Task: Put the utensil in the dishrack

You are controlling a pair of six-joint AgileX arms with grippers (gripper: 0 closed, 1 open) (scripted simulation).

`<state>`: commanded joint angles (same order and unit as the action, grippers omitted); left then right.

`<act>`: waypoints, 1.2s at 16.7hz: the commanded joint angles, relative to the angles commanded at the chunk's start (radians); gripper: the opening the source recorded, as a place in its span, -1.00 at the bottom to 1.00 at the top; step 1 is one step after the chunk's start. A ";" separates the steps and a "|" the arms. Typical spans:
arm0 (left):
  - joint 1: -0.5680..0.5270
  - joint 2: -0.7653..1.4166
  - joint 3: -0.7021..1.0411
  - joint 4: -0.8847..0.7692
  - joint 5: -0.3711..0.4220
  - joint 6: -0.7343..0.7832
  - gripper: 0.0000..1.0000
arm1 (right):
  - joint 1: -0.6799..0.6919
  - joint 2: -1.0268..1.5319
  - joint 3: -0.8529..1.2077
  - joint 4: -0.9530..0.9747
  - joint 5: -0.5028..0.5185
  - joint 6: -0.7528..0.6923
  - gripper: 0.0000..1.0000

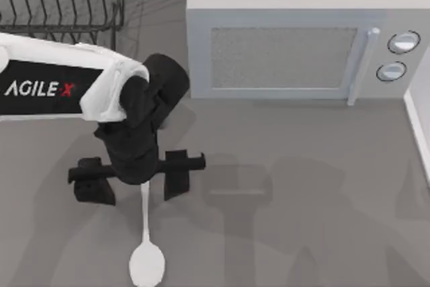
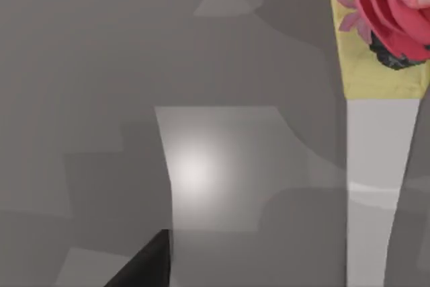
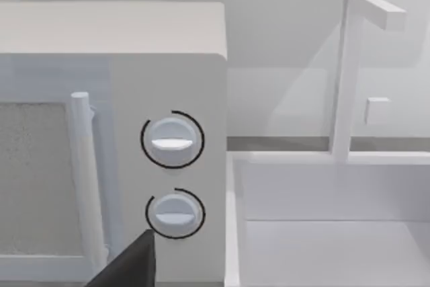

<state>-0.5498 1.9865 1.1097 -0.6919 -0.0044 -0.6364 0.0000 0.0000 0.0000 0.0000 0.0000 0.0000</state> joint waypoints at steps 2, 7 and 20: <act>0.000 0.000 0.000 0.000 0.000 0.000 -1.00 | 0.000 0.000 0.000 0.000 0.000 0.000 1.00; 0.000 0.000 0.000 0.000 0.000 0.000 -1.00 | 0.000 0.000 0.000 0.000 0.000 0.000 1.00; -0.008 -0.124 0.460 -0.601 -0.016 -0.001 -1.00 | 0.000 0.000 0.000 0.000 0.000 0.000 1.00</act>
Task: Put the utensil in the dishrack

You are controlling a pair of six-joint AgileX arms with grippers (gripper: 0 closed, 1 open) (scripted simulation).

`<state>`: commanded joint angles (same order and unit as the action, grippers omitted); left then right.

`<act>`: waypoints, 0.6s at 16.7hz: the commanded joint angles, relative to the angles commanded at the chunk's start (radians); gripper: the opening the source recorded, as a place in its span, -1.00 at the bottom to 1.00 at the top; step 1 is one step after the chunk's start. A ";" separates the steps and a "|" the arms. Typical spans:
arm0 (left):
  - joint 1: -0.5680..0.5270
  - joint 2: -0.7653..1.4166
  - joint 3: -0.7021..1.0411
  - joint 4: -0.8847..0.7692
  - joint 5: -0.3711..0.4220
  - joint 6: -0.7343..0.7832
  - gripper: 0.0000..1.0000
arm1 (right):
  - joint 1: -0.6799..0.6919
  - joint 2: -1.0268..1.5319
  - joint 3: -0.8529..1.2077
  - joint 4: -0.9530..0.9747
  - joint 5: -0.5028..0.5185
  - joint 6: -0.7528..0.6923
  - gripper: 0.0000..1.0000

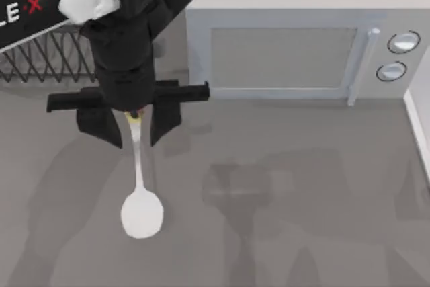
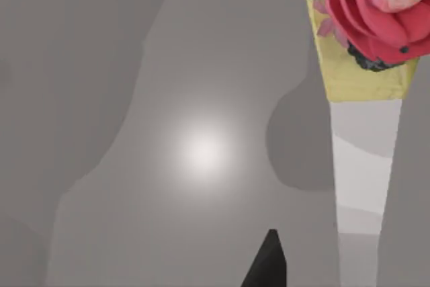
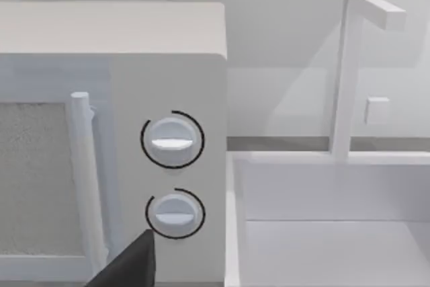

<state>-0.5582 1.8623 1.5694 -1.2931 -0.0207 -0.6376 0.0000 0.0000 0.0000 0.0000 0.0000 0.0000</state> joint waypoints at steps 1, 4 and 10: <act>0.000 -0.012 0.053 -0.065 0.000 0.000 -1.00 | 0.000 0.000 0.000 0.000 0.000 0.000 1.00; 0.000 -0.050 0.174 -0.195 0.000 0.003 -1.00 | 0.000 0.000 0.000 0.000 0.000 0.000 1.00; 0.004 -0.062 0.205 -0.227 0.000 0.006 -1.00 | 0.000 0.000 0.000 0.000 0.000 0.000 1.00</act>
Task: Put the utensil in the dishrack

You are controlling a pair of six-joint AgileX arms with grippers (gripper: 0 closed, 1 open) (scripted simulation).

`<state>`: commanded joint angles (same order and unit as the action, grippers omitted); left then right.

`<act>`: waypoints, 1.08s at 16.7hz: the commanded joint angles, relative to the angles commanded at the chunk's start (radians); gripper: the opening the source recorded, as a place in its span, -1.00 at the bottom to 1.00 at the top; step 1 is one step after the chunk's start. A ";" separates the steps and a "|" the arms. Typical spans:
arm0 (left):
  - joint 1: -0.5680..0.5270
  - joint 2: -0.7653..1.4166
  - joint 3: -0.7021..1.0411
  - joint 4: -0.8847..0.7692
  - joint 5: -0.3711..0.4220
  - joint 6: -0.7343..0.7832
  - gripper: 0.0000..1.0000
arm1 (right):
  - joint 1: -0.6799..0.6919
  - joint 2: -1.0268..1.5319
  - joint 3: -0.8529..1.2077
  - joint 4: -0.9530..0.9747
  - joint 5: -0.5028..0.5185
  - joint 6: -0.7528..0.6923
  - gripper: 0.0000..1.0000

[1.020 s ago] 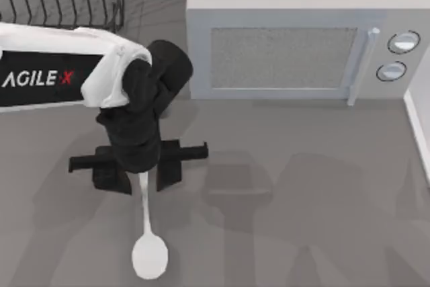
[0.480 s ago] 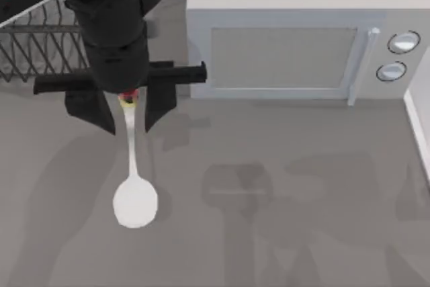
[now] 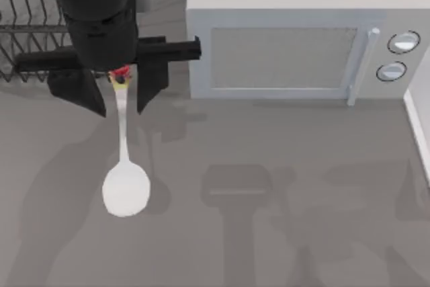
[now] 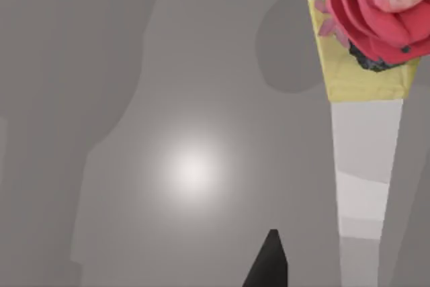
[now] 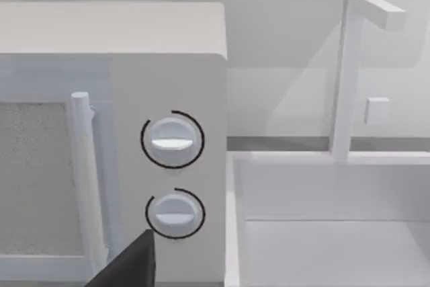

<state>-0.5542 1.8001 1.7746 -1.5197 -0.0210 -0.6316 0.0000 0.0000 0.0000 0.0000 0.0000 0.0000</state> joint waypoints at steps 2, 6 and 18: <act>0.008 -0.011 -0.006 0.013 0.003 0.009 -1.00 | 0.000 0.000 0.000 0.000 0.000 0.000 1.00; 0.096 -0.123 -0.080 0.159 0.034 0.093 -1.00 | 0.000 0.000 0.000 0.000 0.000 0.000 1.00; 0.632 -0.780 -0.573 1.156 0.197 0.559 -1.00 | 0.000 0.000 0.000 0.000 0.000 0.000 1.00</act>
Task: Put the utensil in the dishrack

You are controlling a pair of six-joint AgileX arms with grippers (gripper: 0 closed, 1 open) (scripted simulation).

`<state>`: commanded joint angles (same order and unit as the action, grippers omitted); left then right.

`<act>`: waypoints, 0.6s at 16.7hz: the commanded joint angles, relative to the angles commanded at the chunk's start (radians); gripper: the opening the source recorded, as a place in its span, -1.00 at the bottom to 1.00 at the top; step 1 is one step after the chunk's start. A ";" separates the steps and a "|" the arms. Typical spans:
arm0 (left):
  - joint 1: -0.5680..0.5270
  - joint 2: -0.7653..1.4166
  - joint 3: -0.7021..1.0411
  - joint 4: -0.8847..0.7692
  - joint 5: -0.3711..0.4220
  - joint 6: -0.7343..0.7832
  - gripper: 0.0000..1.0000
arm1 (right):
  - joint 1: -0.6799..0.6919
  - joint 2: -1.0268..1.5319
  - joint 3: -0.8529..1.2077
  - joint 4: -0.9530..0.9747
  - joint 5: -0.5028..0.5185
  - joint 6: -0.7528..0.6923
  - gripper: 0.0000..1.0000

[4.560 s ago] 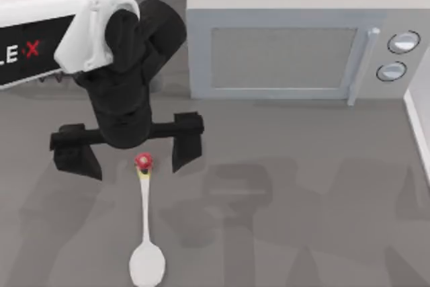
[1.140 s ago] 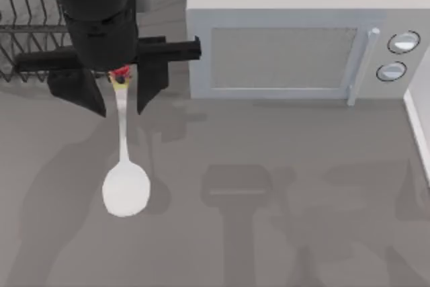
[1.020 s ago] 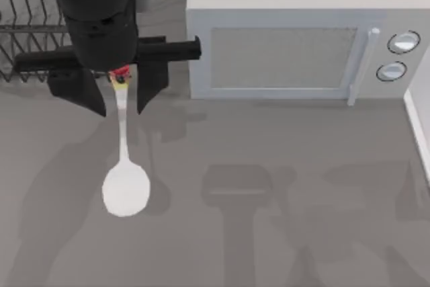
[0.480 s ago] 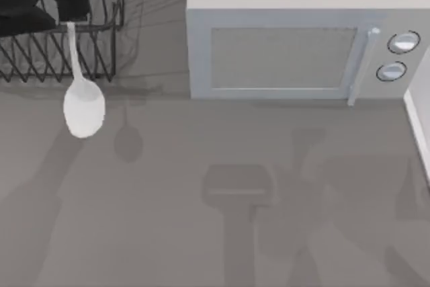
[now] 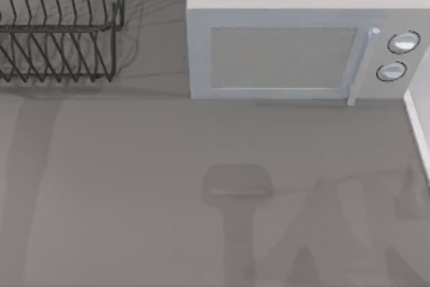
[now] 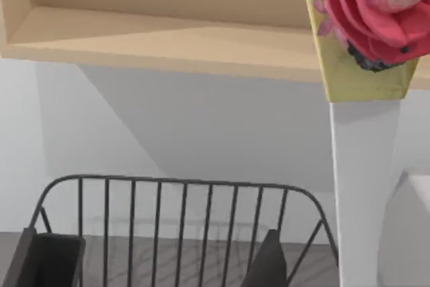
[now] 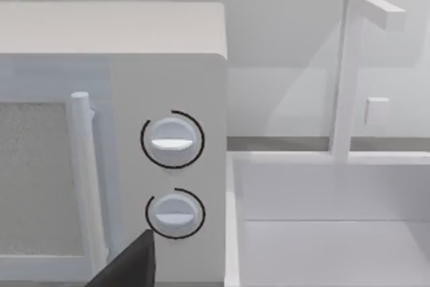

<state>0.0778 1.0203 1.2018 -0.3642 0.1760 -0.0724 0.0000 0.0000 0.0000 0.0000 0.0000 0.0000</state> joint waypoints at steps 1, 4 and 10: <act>0.034 -0.045 -0.030 0.049 0.010 0.028 -1.00 | 0.000 0.000 0.000 0.000 0.000 0.000 1.00; 0.098 -0.124 -0.084 0.133 0.030 0.081 -1.00 | 0.000 0.000 0.000 0.000 0.000 0.000 1.00; 0.099 -0.125 -0.084 0.138 0.028 0.086 -1.00 | 0.000 0.000 0.000 0.000 0.000 0.000 1.00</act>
<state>0.1773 0.8950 1.1181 -0.2261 0.2044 0.0132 0.0000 0.0000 0.0000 0.0000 0.0000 0.0000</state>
